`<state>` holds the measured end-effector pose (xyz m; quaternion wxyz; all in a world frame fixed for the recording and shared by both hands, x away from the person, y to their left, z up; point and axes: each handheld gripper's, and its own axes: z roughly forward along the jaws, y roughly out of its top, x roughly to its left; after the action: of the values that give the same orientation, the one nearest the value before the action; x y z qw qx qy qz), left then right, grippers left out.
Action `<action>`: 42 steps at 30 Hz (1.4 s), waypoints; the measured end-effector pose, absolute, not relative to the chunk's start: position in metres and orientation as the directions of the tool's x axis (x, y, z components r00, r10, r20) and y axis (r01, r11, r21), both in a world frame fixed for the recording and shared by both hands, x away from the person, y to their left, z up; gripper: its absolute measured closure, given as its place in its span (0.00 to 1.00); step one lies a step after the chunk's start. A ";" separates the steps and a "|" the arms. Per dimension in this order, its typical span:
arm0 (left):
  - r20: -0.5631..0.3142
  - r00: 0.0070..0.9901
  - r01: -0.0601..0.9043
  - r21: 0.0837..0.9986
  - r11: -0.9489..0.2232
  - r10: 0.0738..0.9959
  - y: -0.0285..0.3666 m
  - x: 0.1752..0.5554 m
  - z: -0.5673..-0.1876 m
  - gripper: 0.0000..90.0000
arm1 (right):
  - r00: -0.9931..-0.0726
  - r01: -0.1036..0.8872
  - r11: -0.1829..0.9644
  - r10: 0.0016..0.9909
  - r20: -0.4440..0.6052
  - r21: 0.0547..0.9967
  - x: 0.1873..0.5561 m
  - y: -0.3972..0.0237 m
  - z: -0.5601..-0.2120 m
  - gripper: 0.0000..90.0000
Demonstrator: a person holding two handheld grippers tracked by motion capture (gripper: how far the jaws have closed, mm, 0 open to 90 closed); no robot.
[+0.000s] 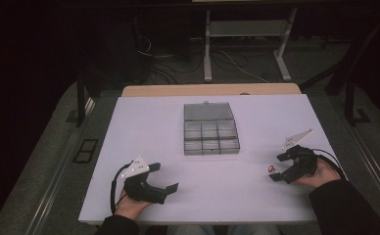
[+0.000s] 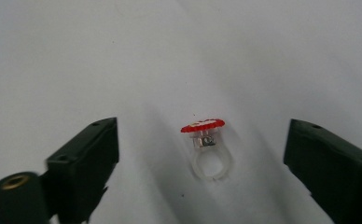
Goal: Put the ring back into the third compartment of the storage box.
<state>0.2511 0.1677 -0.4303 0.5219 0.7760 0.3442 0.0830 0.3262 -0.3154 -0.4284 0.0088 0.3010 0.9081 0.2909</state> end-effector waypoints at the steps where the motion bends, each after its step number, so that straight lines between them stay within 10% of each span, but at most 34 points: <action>1: -0.230 0.750 0.447 0.867 -0.219 0.620 0.167 0.251 -0.430 0.00 | -0.821 0.539 0.652 0.549 0.157 0.534 0.326 -0.316 -0.428 0.16; 42: -0.228 0.752 0.449 0.864 -0.227 0.618 0.167 0.251 -0.431 0.00 | -0.861 0.483 0.717 0.492 0.125 0.503 0.333 -0.310 -0.433 0.72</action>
<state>0.2511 0.1672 -0.4305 0.5190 0.7790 0.3423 0.0815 0.3325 -0.3101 -0.4328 0.0088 0.2632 0.9264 0.2690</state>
